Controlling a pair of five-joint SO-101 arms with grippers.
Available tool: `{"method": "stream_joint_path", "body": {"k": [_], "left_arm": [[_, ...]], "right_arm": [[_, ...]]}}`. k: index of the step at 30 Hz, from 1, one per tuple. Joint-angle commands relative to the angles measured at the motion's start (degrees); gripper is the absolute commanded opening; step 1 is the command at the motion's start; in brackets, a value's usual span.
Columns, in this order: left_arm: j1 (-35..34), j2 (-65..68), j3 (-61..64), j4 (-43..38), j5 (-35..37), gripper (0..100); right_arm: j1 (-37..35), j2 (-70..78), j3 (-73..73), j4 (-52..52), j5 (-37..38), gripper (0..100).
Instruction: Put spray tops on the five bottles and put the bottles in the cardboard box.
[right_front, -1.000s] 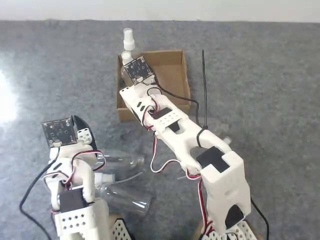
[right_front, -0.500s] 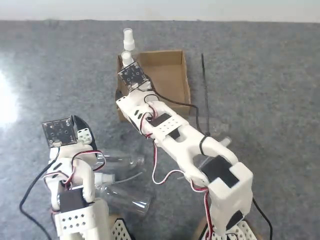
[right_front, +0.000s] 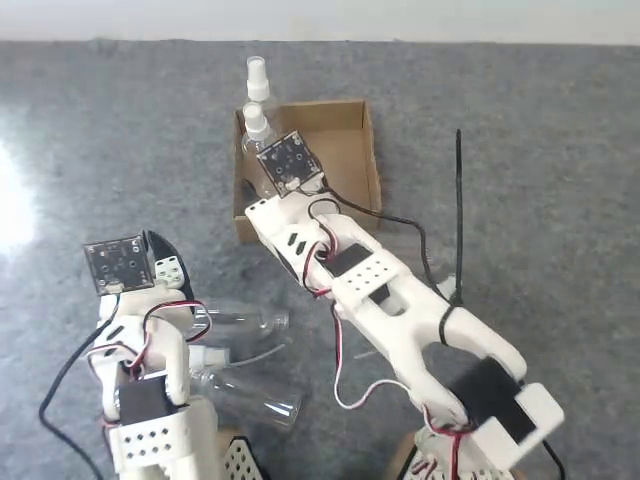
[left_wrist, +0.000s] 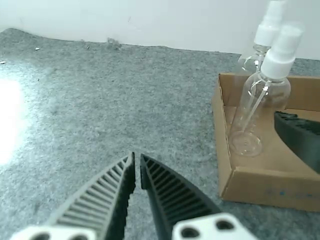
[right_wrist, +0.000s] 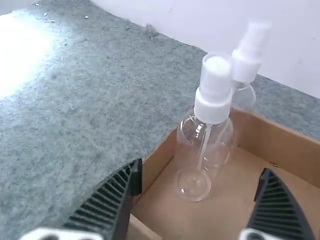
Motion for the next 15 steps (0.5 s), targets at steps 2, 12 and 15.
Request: {"method": "stream_joint_path", "body": {"k": [2,12,15], "left_arm": [[-0.1,-0.7,-0.7,-1.7,-0.8,1],[-0.2,-0.7,-0.7,-1.7,-0.8,1],[-0.2,-0.7,-0.6,-1.7,-0.8,1]], "right_arm": [[0.7,-5.8,0.6,1.4,0.0,31.4],[2.9,-12.9,0.6,12.4,-0.3,26.6],[4.1,-15.7,0.6,14.2,-0.3,19.1]]}}
